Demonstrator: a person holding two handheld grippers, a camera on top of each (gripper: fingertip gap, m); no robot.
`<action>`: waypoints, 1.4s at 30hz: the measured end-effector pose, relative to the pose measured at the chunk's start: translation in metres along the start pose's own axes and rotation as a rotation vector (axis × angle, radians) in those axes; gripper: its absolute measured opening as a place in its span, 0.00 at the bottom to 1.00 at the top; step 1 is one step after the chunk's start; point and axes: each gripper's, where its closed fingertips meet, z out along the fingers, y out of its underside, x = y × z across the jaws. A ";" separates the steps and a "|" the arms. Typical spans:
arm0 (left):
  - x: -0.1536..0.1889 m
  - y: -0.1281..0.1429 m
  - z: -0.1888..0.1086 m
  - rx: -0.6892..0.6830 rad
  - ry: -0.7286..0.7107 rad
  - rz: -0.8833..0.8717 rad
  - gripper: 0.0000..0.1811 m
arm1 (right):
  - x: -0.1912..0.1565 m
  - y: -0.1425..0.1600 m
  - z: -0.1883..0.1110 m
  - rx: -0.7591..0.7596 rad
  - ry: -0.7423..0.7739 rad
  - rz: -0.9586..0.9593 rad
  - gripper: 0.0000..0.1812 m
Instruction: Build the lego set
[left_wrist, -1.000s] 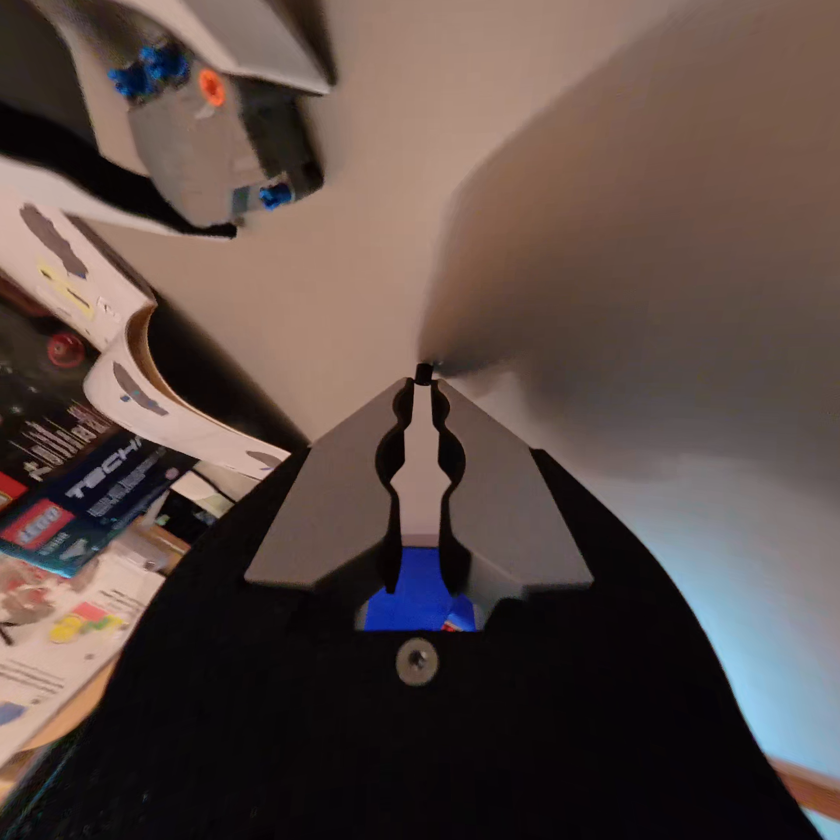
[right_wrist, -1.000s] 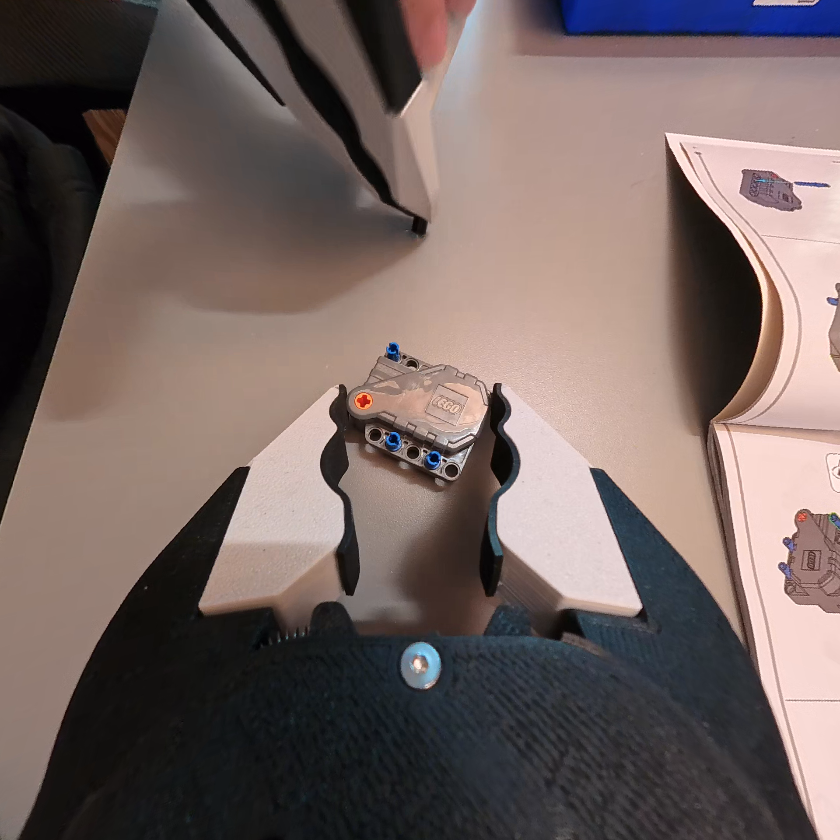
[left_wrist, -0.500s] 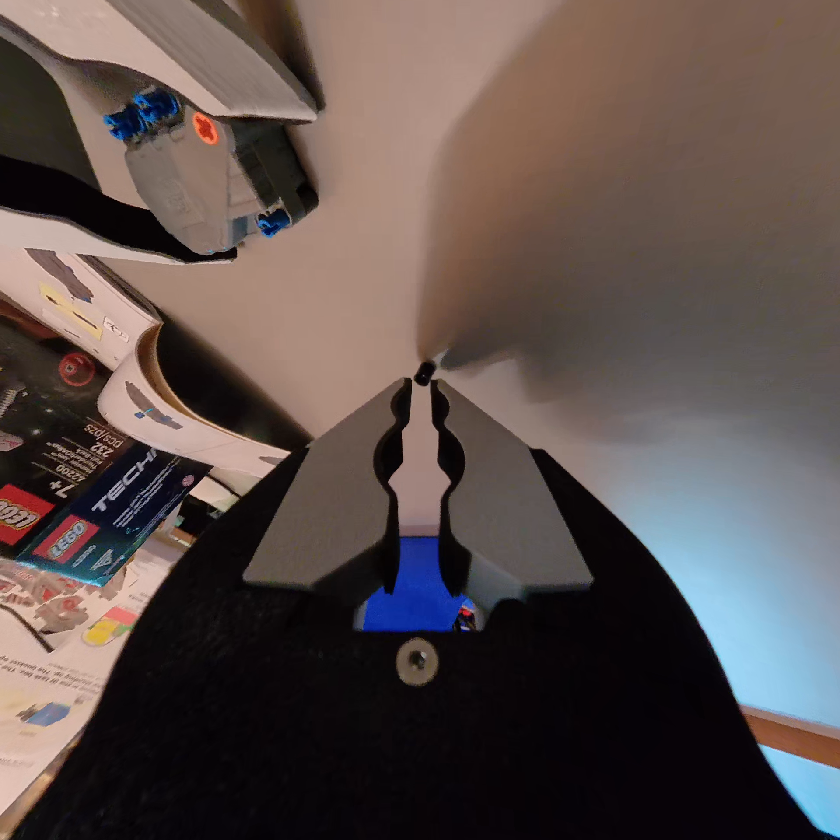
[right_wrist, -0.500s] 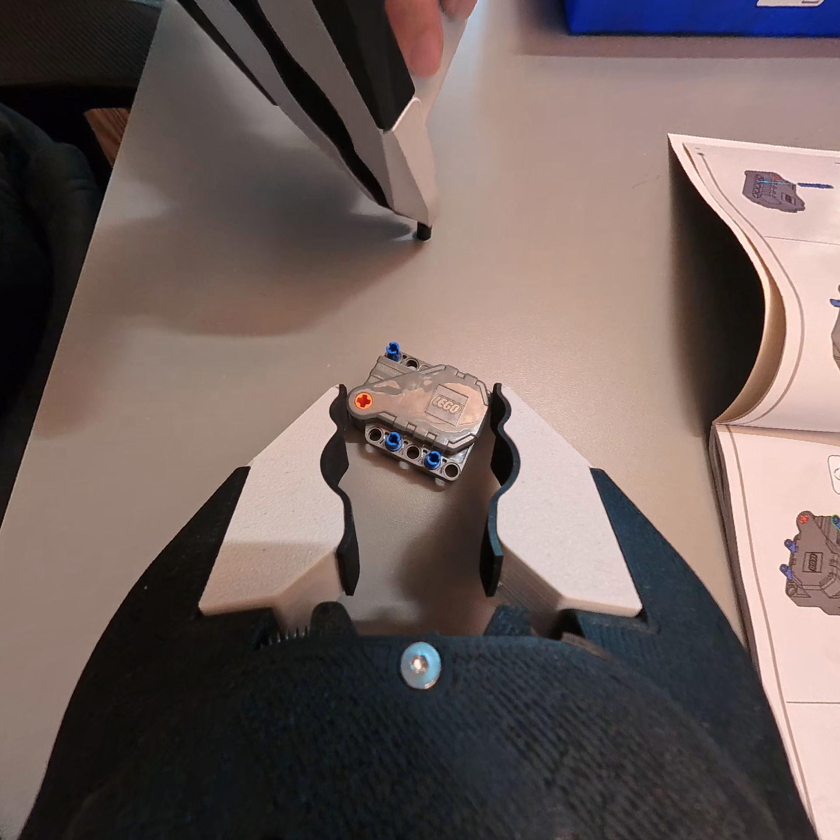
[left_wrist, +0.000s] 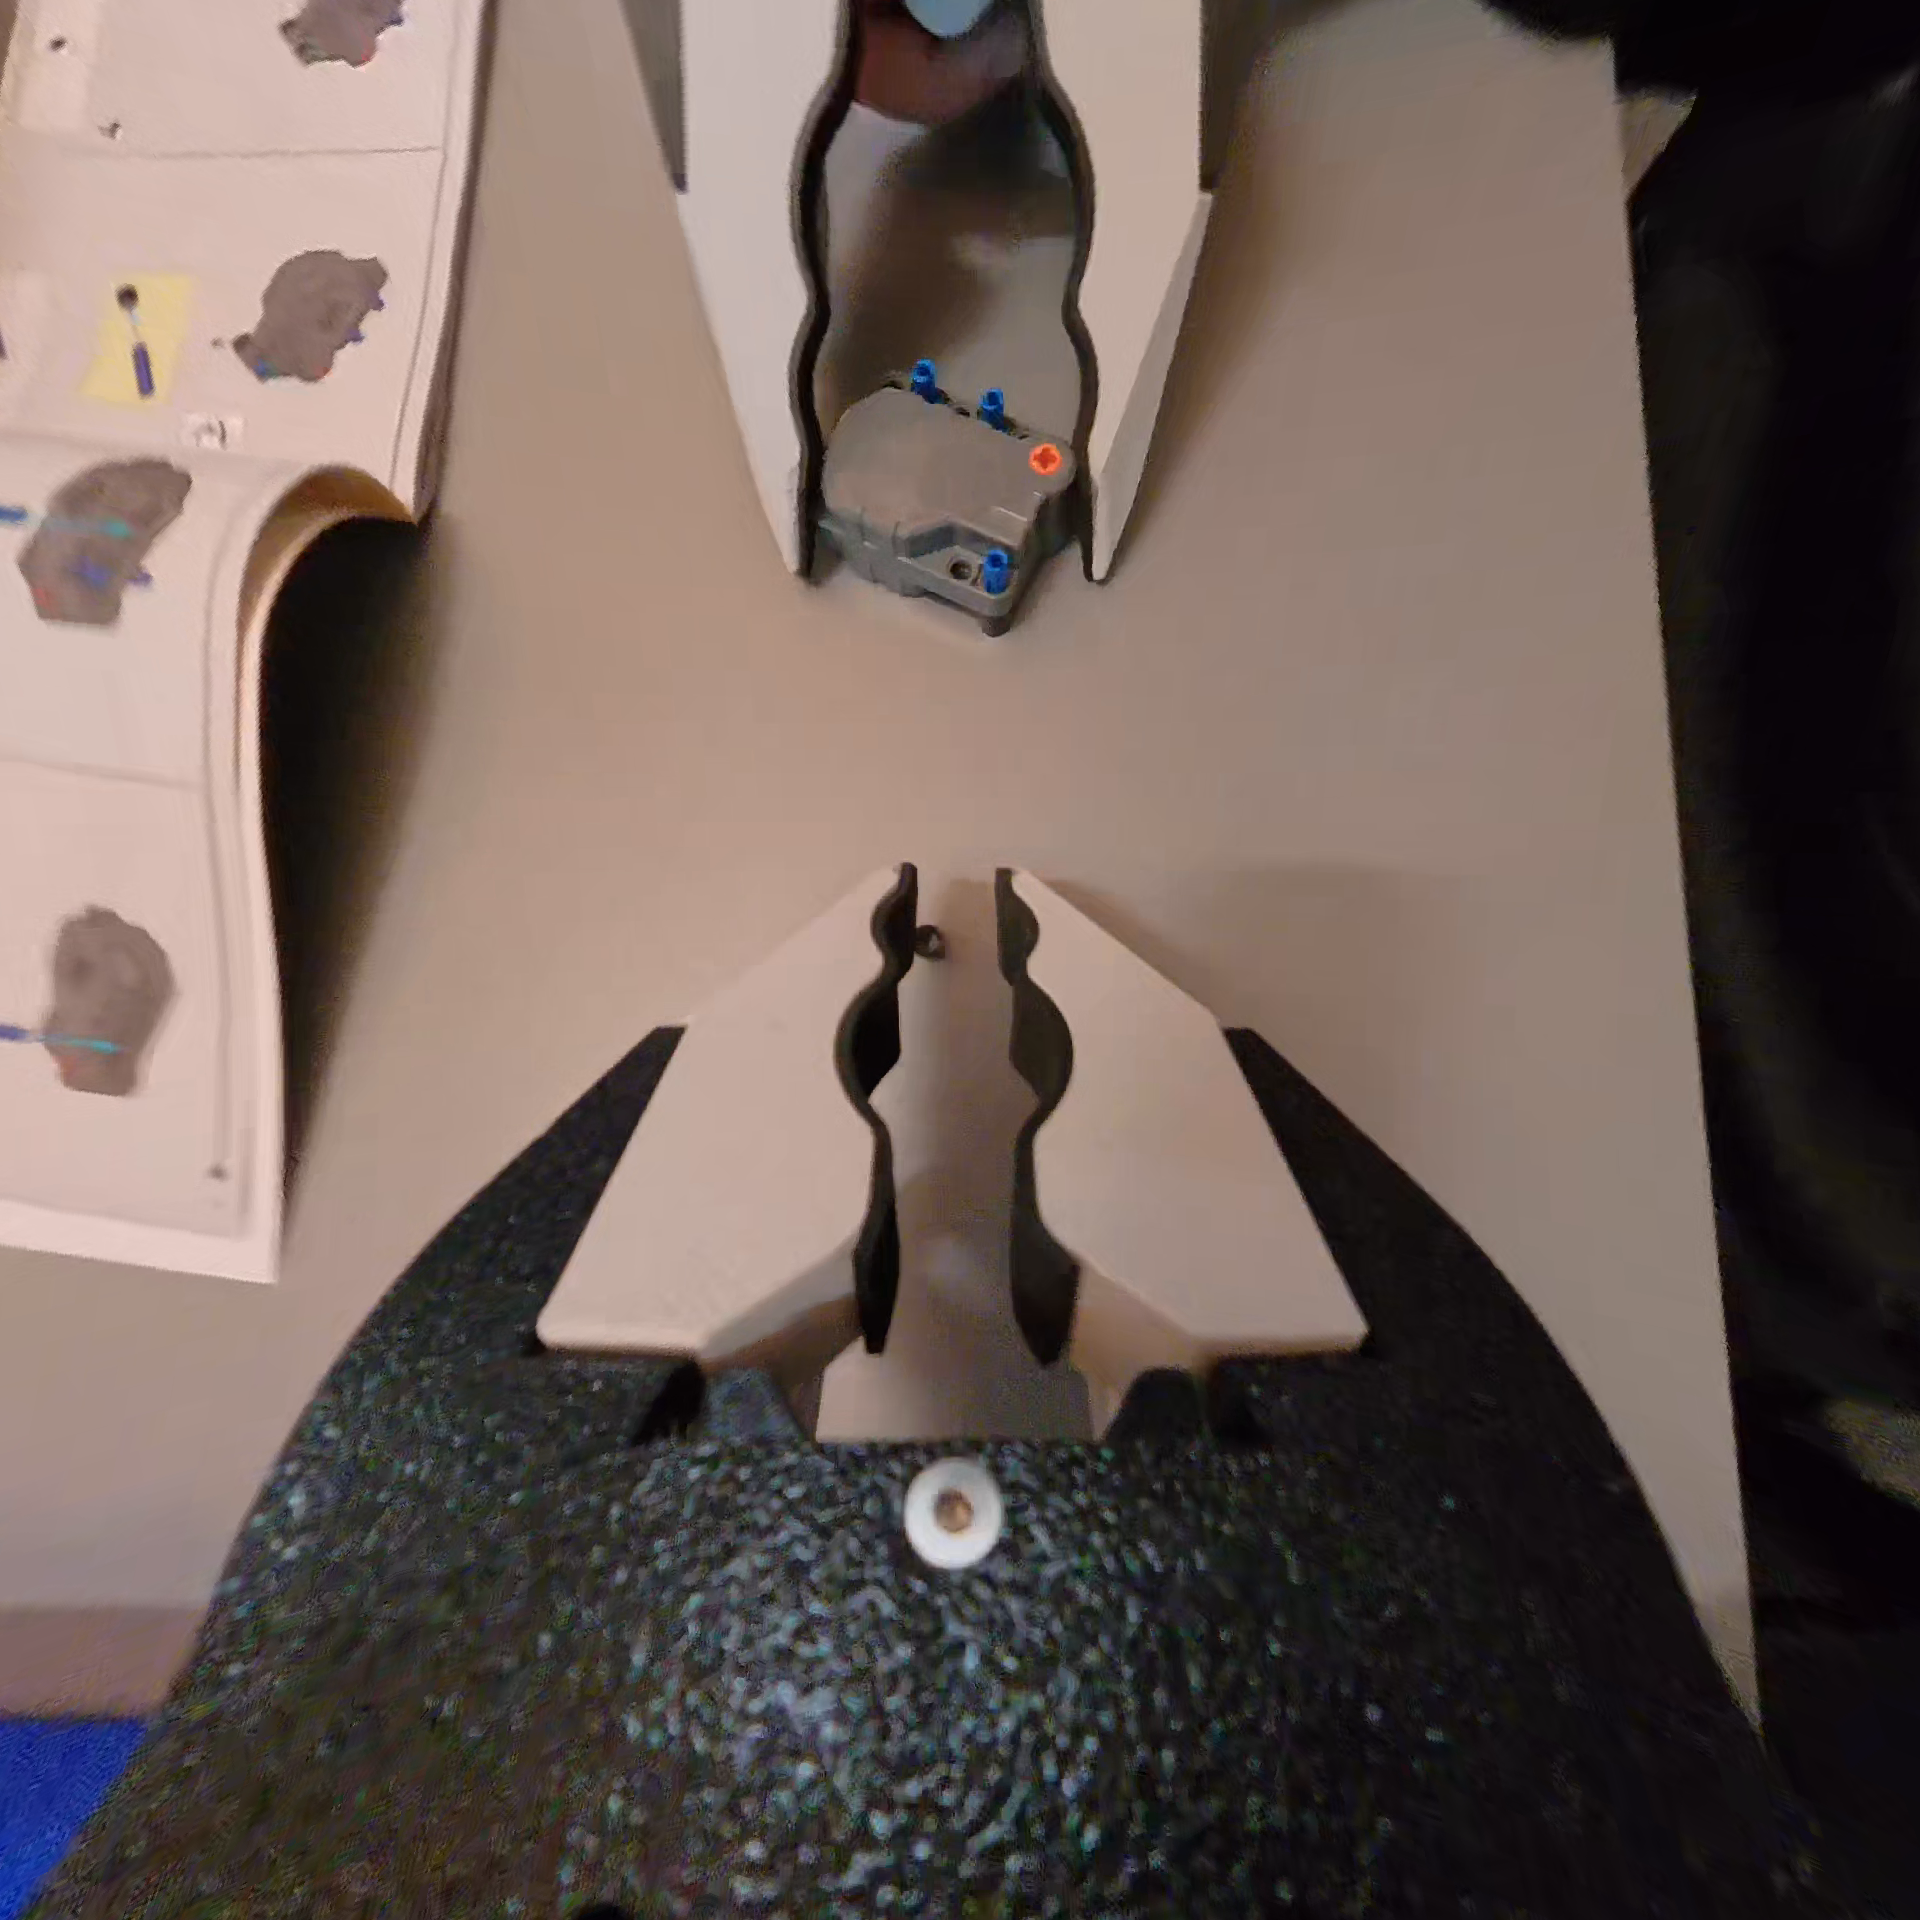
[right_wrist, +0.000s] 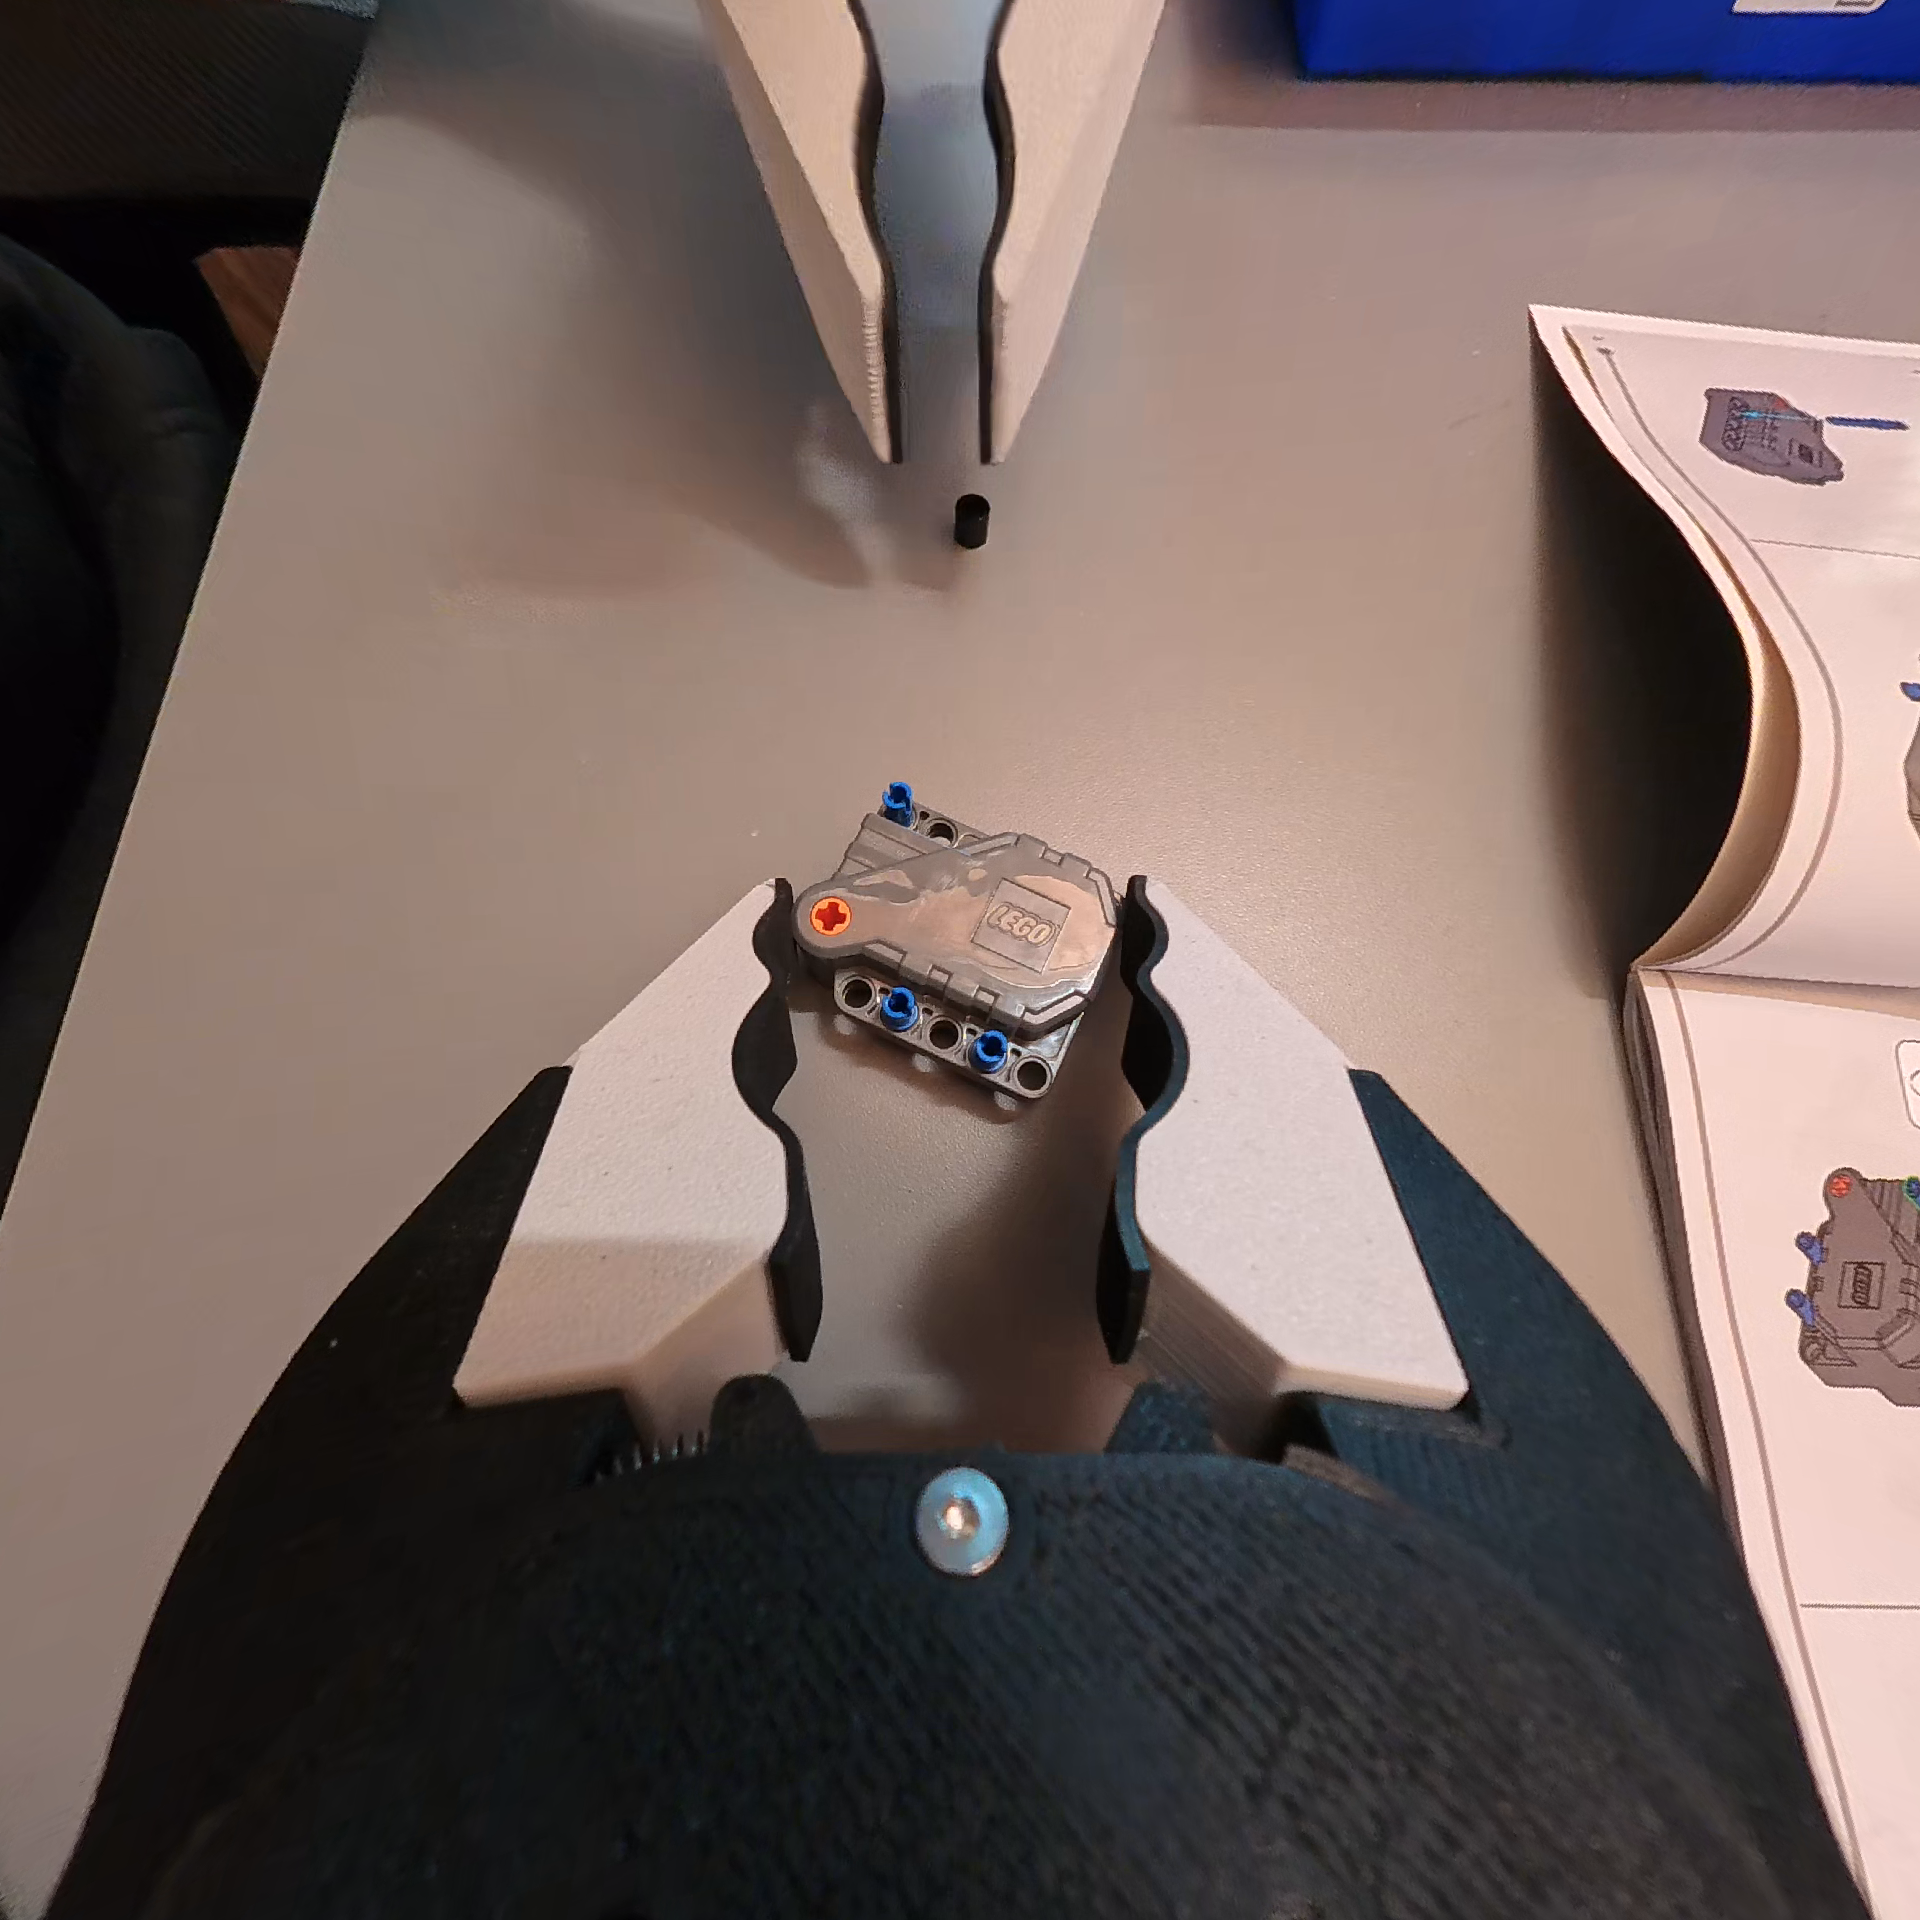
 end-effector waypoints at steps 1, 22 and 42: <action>-0.002 0.004 0.001 0.026 -0.010 -0.036 0.06 | 0.000 0.000 0.000 0.000 0.000 0.000 0.34; -0.002 0.010 0.011 0.119 -0.017 -0.025 0.02 | 0.000 0.000 0.000 0.000 -0.001 0.002 0.34; 0.008 -0.054 0.042 0.091 0.021 0.087 0.02 | -0.001 0.000 0.000 -0.001 -0.007 0.001 0.34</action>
